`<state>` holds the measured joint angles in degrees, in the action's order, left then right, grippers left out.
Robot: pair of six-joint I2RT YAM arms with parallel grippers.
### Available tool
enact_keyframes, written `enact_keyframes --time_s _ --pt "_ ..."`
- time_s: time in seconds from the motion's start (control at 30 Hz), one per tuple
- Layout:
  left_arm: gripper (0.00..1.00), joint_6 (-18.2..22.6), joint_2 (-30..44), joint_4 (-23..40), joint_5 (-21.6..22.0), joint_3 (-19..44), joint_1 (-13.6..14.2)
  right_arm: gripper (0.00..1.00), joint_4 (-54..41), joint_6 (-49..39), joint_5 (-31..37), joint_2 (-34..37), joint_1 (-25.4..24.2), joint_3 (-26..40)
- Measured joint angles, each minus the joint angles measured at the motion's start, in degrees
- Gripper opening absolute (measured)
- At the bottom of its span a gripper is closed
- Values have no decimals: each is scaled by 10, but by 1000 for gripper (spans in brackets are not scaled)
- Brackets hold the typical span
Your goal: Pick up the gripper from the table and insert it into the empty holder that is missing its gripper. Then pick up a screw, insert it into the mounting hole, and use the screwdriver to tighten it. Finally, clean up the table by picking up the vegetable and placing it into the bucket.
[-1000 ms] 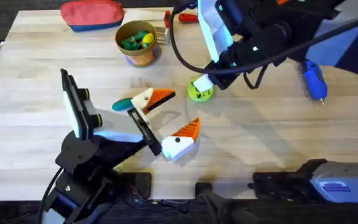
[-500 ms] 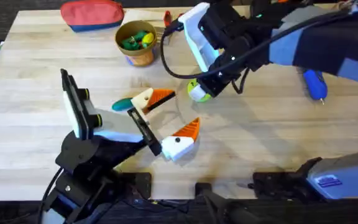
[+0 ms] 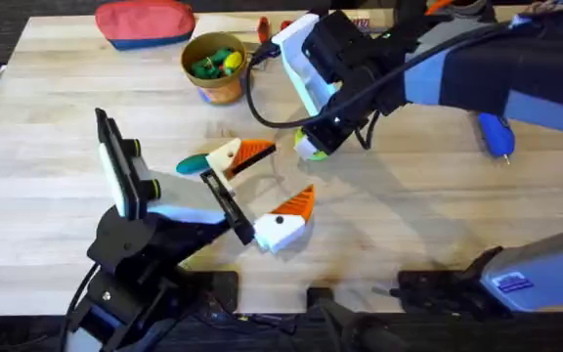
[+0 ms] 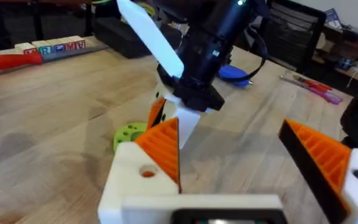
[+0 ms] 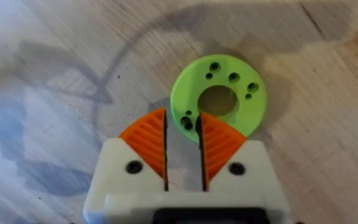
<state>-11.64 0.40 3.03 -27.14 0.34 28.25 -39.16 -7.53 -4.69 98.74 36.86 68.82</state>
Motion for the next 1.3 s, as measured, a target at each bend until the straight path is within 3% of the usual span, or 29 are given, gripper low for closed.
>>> enact_keyframes --time_s 0.4,0.5,0.67,1.03,1.3 --pt "988 0 0 0 0 0 0 256 -20 0 2 10 0 0" --pt "988 0 0 0 0 0 0 204 -14 0 3 16 0 0" --pt "988 0 0 0 0 0 0 5 -9 0 6 19 0 0" --pt "988 0 0 0 0 0 0 4 -26 -2 6 18 -7 12" --pt "988 0 0 0 0 0 0 4 -102 -20 6 -59 -17 86"
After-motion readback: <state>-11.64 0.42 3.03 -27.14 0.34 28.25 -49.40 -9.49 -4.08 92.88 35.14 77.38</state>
